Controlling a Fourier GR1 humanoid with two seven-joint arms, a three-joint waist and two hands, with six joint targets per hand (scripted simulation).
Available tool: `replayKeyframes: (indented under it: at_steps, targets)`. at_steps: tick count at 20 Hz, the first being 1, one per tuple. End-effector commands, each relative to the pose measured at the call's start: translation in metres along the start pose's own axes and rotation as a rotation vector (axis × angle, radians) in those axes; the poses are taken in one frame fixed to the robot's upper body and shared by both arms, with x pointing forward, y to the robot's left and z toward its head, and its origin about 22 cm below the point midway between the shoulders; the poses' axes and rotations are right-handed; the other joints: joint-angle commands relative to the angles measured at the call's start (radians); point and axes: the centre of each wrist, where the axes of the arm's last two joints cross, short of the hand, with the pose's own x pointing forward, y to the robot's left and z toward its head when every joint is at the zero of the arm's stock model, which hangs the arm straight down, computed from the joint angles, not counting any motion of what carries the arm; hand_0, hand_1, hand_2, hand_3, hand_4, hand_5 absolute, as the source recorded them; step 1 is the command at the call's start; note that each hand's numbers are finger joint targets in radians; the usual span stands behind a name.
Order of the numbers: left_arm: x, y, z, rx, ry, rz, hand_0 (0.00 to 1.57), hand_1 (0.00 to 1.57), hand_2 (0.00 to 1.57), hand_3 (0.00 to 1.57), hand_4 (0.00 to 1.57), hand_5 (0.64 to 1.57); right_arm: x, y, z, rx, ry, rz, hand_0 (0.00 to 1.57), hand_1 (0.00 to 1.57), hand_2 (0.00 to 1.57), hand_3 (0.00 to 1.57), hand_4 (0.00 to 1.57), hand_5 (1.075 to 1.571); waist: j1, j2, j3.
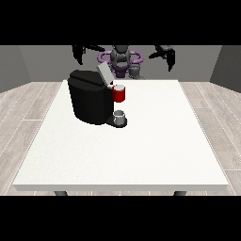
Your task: Insert the coffee pod into the coffee machine and close the lid
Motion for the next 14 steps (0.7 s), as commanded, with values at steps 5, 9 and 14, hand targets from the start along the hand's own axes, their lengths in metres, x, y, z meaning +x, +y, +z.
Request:
replayKeyframes:
  at_steps: [5,9,14]
  targets:
    - [0.018,-0.018,0.015,0.028,-0.049,-0.003,0.0,0.0,0.0,0.0,0.34,1.571,0.007,0.004,-0.019,0.036,0.048,-0.07,0.0,0.0,0.0,0.0,0.15,1.571,-0.011,0.058,-0.0001]
    - [0.029,0.0,0.027,0.059,-0.093,-0.017,0.0,0.0,0.0,0.0,0.3,1.571,0.009,0.035,-0.022,0.041,0.029,-0.028,0.0,0.0,0.0,0.0,0.0,1.571,-0.009,0.104,-0.0002]
    - [0.041,0.009,0.045,0.063,-0.098,-0.013,0.0,0.0,0.0,0.0,0.34,1.571,0.014,0.039,-0.029,0.09,-0.001,-0.042,0.0,0.0,0.0,0.0,0.0,1.571,-0.015,0.129,-0.0001]
